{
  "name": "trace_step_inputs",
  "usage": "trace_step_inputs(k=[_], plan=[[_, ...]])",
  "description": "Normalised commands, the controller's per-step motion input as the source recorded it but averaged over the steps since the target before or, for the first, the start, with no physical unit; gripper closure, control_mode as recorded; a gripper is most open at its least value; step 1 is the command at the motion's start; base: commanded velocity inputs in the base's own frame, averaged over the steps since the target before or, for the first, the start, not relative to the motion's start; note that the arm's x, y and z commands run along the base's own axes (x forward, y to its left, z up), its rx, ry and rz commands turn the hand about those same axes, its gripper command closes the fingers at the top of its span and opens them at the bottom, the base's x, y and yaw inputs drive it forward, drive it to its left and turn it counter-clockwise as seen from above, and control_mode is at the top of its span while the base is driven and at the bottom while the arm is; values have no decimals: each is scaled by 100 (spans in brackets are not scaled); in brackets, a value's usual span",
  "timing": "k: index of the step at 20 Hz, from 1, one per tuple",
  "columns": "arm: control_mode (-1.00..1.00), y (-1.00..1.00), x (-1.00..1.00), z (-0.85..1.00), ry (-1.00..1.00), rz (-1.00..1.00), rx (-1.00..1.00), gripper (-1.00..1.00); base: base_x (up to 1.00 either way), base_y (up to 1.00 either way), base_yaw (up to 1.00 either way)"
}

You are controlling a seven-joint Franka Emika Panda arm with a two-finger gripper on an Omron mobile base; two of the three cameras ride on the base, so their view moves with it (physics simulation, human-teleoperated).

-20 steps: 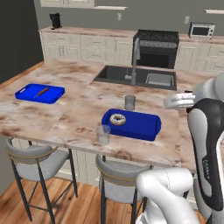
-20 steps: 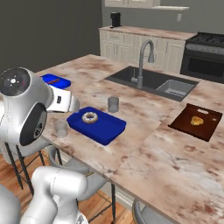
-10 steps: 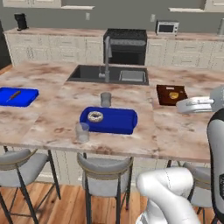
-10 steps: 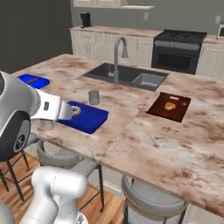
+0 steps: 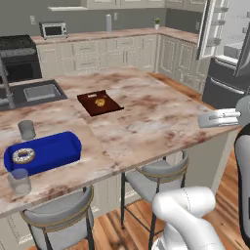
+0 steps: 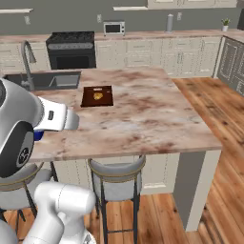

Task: Take the donuts from the fridge and place them on the empty tray on the dining counter.

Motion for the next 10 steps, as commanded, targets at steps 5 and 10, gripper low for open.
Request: trace_step_inputs(k=[5, 10], plan=[[100, 0, 0, 0, 0, 0, 0, -100, 0, 0, -100], [100, 0, 0, 0, 0, 0, 0, -100, 49, -88, -46]])
